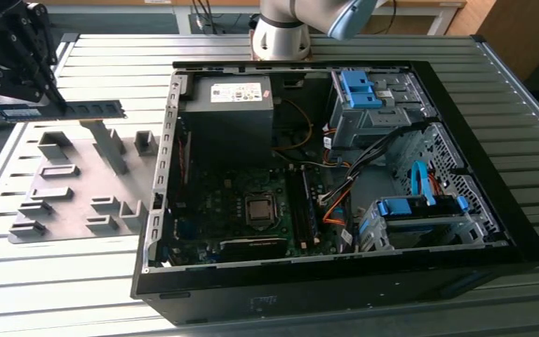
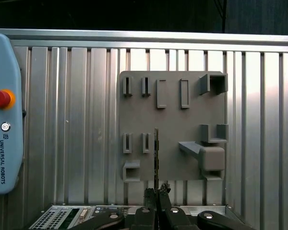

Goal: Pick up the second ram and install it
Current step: 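Pick up the second ram and move it above second insertion slot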

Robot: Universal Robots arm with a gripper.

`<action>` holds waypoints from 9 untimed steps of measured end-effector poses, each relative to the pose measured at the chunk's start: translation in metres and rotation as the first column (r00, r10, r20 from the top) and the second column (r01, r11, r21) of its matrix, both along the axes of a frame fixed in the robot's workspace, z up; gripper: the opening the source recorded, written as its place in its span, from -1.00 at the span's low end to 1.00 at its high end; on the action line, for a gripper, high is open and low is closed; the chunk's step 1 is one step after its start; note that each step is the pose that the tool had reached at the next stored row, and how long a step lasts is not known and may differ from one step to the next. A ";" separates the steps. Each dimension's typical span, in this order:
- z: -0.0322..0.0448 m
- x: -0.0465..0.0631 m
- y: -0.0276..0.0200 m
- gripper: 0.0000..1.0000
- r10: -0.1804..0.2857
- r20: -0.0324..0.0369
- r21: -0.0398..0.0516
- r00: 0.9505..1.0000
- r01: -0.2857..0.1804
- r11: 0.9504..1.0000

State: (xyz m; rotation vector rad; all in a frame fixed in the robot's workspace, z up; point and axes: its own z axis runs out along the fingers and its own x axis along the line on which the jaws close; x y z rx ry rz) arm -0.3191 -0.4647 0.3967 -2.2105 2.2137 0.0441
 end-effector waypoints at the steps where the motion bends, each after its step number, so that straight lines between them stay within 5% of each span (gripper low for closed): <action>1: 0.0000 0.001 0.0000 -0.72 0.000 0.000 0.000 1.000 0.000 1.000; 9: 0.0000 0.012 0.0000 -0.72 0.000 0.000 0.000 1.000 0.000 1.000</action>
